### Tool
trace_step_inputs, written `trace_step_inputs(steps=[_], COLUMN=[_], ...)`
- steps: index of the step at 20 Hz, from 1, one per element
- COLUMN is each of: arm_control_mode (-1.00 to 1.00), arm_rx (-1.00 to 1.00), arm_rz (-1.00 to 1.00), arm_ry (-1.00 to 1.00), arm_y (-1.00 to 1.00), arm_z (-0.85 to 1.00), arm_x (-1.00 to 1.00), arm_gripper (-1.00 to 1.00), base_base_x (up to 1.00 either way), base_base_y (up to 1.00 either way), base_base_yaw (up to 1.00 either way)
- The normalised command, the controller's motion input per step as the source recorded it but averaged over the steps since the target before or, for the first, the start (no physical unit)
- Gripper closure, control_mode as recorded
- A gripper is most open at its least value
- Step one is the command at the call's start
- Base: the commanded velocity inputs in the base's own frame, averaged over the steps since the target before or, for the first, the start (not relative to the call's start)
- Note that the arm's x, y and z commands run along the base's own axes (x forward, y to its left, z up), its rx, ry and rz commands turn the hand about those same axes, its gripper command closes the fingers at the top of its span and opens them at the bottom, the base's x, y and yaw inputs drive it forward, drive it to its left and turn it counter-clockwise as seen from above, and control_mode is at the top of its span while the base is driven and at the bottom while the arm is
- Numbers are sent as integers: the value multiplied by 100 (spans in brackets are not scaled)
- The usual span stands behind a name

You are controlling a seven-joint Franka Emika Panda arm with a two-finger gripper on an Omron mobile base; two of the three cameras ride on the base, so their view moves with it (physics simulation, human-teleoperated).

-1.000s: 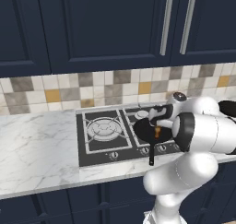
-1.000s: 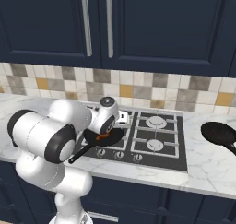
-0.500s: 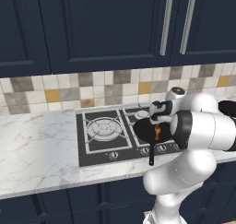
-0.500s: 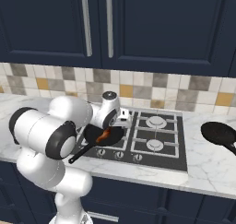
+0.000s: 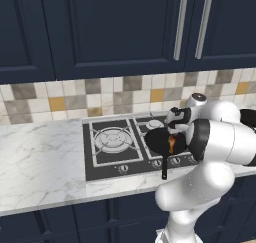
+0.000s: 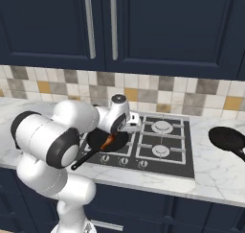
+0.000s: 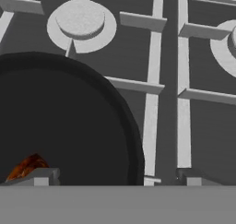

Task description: Place both pans onto different burners. Then place the cucumber and the chicken drumstick on different pans.

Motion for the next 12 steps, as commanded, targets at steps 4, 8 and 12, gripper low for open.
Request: trace_step_inputs(steps=[4,8,12], arm_control_mode=[-100,-100,-100], arm_rx=[-5,-2,-1], arm_rz=[0,0,0], arm_ry=[0,0,0], arm_y=[0,0,0], arm_z=[22,14,3], arm_x=[0,0,-10], arm_gripper=[-100,-100,-100], base_base_x=[0,0,0], base_base_y=[0,0,0], base_base_yaw=[0,0,0])
